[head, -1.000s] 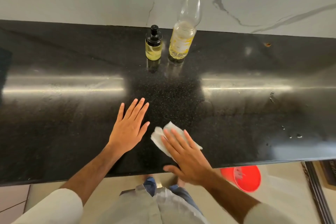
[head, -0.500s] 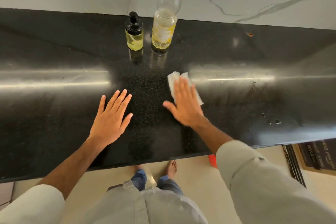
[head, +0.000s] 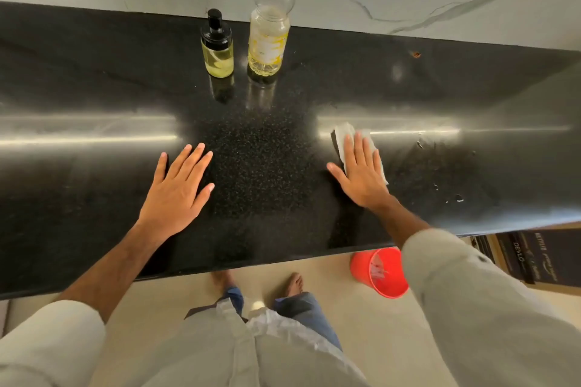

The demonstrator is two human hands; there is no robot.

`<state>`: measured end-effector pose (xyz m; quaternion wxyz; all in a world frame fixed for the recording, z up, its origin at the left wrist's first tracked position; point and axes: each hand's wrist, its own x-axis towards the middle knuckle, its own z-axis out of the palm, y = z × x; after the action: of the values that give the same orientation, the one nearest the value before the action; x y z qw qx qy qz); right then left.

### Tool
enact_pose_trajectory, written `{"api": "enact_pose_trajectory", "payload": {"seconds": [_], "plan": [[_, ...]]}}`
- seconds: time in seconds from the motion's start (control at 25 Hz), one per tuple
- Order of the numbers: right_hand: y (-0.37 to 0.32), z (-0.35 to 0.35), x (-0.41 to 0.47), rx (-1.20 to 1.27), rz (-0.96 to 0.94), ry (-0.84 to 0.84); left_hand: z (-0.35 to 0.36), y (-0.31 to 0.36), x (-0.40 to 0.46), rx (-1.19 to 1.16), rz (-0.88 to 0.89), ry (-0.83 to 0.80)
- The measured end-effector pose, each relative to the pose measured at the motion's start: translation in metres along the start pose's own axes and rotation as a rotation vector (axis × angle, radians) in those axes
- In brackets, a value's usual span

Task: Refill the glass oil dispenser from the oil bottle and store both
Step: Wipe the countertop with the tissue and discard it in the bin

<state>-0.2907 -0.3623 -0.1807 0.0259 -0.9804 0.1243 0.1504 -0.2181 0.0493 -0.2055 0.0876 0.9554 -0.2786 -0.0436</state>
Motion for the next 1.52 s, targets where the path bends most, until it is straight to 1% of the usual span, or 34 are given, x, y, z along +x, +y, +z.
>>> {"api": "enact_pose_trajectory", "payload": {"seconds": [0.04,0.08,0.12,0.24,0.32,0.4,0.44,0.52,0.6,0.68,0.76,0.8,0.84,0.92,1.0,1.08,1.12,1.16,1.24,1.32,1.36,1.4,1.44,1.52], "plan": [[-0.013,-0.004,0.013,0.031,0.036,0.018,-0.001,0.0,0.0,-0.003,0.003,-0.005],[-0.029,-0.003,0.016,0.048,0.022,0.027,-0.001,0.001,0.0,-0.004,0.003,-0.007],[-0.045,0.004,0.009,0.038,-0.045,0.037,-0.001,0.003,-0.001,0.0,-0.006,-0.003],[-0.079,0.025,-0.055,-0.014,-0.414,0.021,-0.003,0.022,0.0,0.009,-0.092,0.013],[-0.064,0.032,-0.104,-0.033,-0.568,-0.011,0.002,0.05,0.001,-0.006,-0.129,0.024],[-0.016,0.038,-0.135,-0.069,-0.616,-0.009,0.009,0.089,0.004,-0.009,-0.087,0.037],[0.017,0.04,-0.144,-0.086,-0.614,-0.007,0.013,0.112,0.005,-0.008,-0.043,0.027],[0.084,0.04,-0.14,-0.101,-0.537,-0.015,0.023,0.159,0.006,0.005,0.036,0.005],[0.128,0.034,-0.11,-0.061,-0.429,-0.012,0.031,0.196,0.011,0.022,0.057,-0.027],[0.136,0.022,-0.068,-0.006,-0.297,0.036,0.037,0.218,0.017,0.034,0.008,-0.051],[0.116,0.014,-0.034,0.049,-0.186,0.052,0.041,0.226,0.018,0.035,-0.042,-0.041],[0.1,0.011,-0.024,0.072,-0.19,0.046,0.042,0.228,0.018,0.033,-0.052,-0.035],[0.087,0.013,-0.026,0.084,-0.246,0.041,0.041,0.23,0.017,0.033,-0.056,-0.032],[0.072,0.024,-0.062,0.038,-0.449,0.023,0.041,0.232,0.015,0.033,-0.065,-0.027],[0.09,0.035,-0.109,-0.025,-0.608,0.009,0.04,0.235,0.015,0.042,-0.08,-0.03],[0.134,0.042,-0.129,-0.053,-0.678,-0.005,0.039,0.239,0.017,0.04,-0.084,-0.045],[0.158,0.043,-0.127,-0.07,-0.662,-0.005,0.038,0.239,0.016,0.041,-0.085,-0.05],[0.178,0.042,-0.117,-0.074,-0.597,-0.001,0.038,0.239,0.016,0.041,-0.084,-0.054],[0.197,0.032,-0.082,-0.028,-0.409,0.005,0.038,0.237,0.014,0.05,-0.091,-0.061],[0.182,0.019,-0.043,0.039,-0.243,0.018,0.038,0.236,0.014,0.055,-0.099,-0.054],[0.164,0.015,-0.031,0.076,-0.195,0.018,0.039,0.236,0.013,0.046,-0.098,-0.046],[0.142,0.013,-0.026,0.096,-0.198,0.02,0.04,0.235,0.014,0.033,-0.098,-0.037],[0.121,0.016,-0.032,0.083,-0.256,0.025,0.04,0.234,0.014,0.02,-0.1,-0.028],[0.094,0.028,-0.069,0.042,-0.427,0.007,0.042,0.233,0.014,0.006,-0.098,-0.015]]}}
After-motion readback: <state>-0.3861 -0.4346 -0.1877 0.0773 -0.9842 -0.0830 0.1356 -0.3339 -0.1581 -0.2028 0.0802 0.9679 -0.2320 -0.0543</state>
